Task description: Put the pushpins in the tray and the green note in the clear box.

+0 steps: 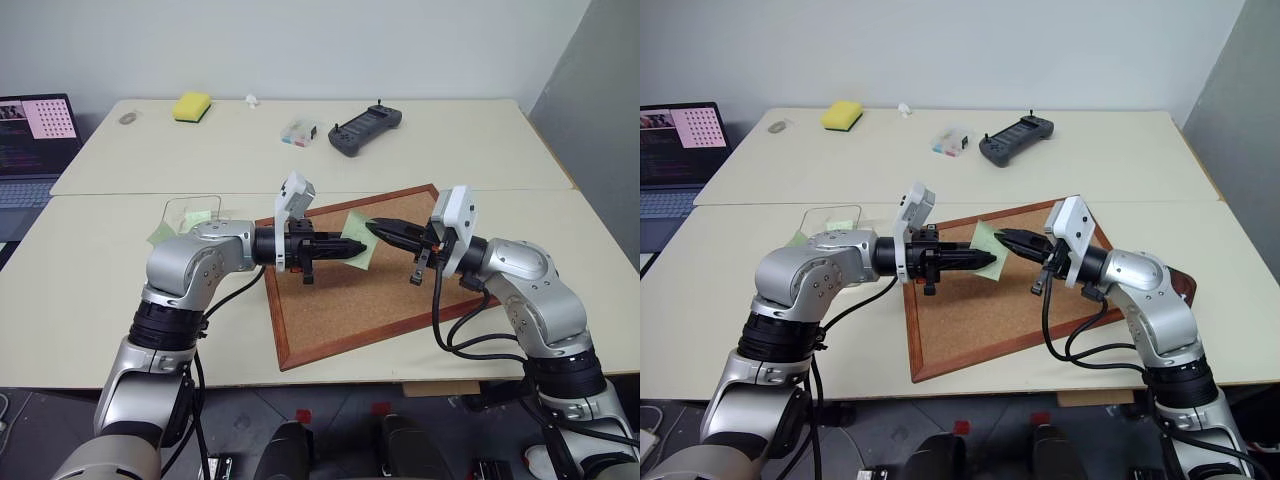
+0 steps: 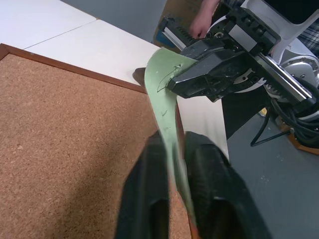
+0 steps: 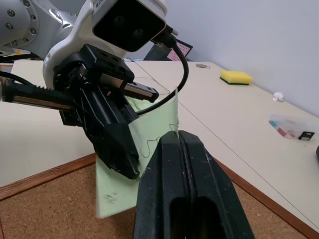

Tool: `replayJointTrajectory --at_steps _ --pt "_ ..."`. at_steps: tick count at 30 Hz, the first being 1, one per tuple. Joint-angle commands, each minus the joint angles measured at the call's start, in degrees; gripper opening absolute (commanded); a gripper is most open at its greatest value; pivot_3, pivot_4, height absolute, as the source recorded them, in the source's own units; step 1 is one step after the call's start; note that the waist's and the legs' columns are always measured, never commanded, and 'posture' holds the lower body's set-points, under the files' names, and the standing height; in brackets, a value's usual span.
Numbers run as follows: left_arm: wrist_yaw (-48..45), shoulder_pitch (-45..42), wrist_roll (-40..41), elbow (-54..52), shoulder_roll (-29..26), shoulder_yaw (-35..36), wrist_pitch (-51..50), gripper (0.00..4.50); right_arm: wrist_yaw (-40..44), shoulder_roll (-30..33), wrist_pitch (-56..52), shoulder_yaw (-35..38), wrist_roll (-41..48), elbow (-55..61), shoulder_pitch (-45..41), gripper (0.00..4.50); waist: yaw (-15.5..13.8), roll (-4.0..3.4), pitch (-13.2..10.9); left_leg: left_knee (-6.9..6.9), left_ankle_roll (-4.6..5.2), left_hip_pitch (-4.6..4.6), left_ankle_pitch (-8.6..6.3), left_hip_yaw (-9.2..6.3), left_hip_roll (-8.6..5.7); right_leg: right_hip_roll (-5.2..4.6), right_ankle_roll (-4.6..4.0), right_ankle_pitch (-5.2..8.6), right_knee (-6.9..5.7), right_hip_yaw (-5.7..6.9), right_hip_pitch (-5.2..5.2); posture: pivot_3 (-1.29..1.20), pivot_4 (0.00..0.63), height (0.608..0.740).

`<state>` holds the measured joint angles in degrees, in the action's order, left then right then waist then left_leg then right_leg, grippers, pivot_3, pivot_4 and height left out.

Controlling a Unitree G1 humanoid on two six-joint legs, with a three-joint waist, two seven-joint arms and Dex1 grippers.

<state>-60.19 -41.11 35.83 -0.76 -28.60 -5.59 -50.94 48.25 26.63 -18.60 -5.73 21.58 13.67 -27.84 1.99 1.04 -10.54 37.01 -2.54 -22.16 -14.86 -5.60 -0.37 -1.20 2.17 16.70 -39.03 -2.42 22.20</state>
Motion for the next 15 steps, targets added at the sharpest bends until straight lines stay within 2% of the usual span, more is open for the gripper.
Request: replayJointTrajectory --at_steps 1,10,11,14,15 --pt "-0.3 -0.9 1.0 -1.9 0.0 0.7 0.2 0.01 0.2 0.2 -1.3 1.4 2.5 3.6 -0.8 0.00 0.0 0.00 0.0 0.00 0.00 0.00 0.00 0.00 0.00 0.00 0.00 0.00 0.00 0.00 0.00 0.00 0.150 0.740" --pt "1.1 0.1 0.1 -2.0 -0.2 0.7 0.7 0.00 -0.8 1.3 -8.8 4.3 8.9 6.9 0.0 1.85 0.0 0.00 0.0 0.00 0.00 0.00 0.00 -0.03 0.00 0.00 0.00 0.00 0.00 0.00 0.00 0.00 0.150 0.740" --pt "1.1 0.2 0.2 -2.1 -0.4 0.9 0.6 0.00 -1.1 1.5 -9.7 4.9 9.7 7.2 0.1 2.16 0.0 0.00 0.0 0.00 0.00 0.00 0.00 -0.03 -0.01 -0.01 0.00 0.00 0.00 0.00 0.00 0.00 0.150 0.740" --pt "2.2 0.5 0.4 -2.4 -0.6 2.0 0.6 0.00 -1.3 2.7 -12.8 6.5 12.5 8.8 0.9 2.59 0.0 0.00 0.0 0.00 0.00 0.00 0.00 -0.03 -0.01 -0.01 0.00 0.00 0.00 0.00 0.00 0.00 0.150 0.740" --pt "2.7 0.6 0.6 -2.7 -0.7 2.6 0.5 0.00 -1.4 3.1 -14.1 7.2 13.8 9.6 1.3 2.92 0.0 0.00 0.0 0.00 0.00 0.00 0.00 -0.03 0.00 -0.01 0.00 0.00 0.01 0.00 0.00 0.00 0.150 0.740"
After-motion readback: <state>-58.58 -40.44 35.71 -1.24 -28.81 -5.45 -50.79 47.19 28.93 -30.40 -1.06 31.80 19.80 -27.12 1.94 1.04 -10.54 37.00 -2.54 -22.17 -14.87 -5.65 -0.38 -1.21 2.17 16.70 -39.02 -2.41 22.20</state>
